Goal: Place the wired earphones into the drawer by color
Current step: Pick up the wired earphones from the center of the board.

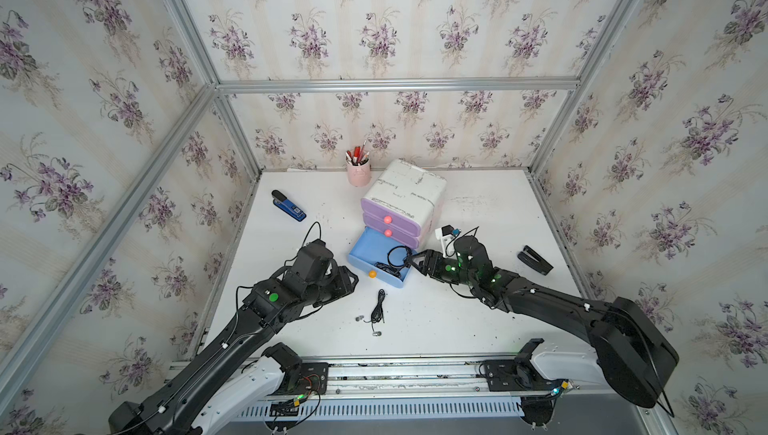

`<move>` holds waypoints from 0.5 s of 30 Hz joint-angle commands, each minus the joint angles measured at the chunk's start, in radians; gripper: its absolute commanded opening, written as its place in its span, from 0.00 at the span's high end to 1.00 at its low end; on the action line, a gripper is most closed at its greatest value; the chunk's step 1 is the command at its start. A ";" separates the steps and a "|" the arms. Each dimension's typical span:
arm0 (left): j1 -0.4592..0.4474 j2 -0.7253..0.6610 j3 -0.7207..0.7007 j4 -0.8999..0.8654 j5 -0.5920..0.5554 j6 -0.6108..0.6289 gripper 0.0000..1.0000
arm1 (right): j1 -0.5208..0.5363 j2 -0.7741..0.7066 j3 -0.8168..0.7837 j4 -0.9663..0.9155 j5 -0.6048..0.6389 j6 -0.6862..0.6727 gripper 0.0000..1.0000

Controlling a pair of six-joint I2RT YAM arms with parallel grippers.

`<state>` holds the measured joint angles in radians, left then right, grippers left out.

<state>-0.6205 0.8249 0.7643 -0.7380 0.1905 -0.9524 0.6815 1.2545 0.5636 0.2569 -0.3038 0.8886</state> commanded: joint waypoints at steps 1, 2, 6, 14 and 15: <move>-0.104 0.019 0.002 -0.089 -0.053 0.065 0.46 | -0.020 -0.042 0.002 -0.144 0.039 -0.053 0.37; -0.160 0.036 0.005 -0.114 -0.104 0.058 0.46 | -0.024 -0.054 0.001 -0.165 0.046 -0.061 0.38; -0.346 0.106 -0.002 -0.138 -0.248 0.008 0.46 | -0.042 -0.101 -0.019 -0.209 0.061 -0.080 0.38; -0.495 0.437 0.064 -0.033 -0.432 0.020 0.47 | -0.050 -0.102 -0.021 -0.224 0.064 -0.104 0.38; -0.504 0.471 0.084 -0.016 -0.453 0.031 0.47 | -0.050 -0.101 -0.017 -0.228 0.066 -0.107 0.38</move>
<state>-1.1069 1.2289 0.8074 -0.8101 -0.1429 -0.9428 0.6331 1.1515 0.5400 0.0402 -0.2512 0.8074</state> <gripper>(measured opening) 0.527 0.619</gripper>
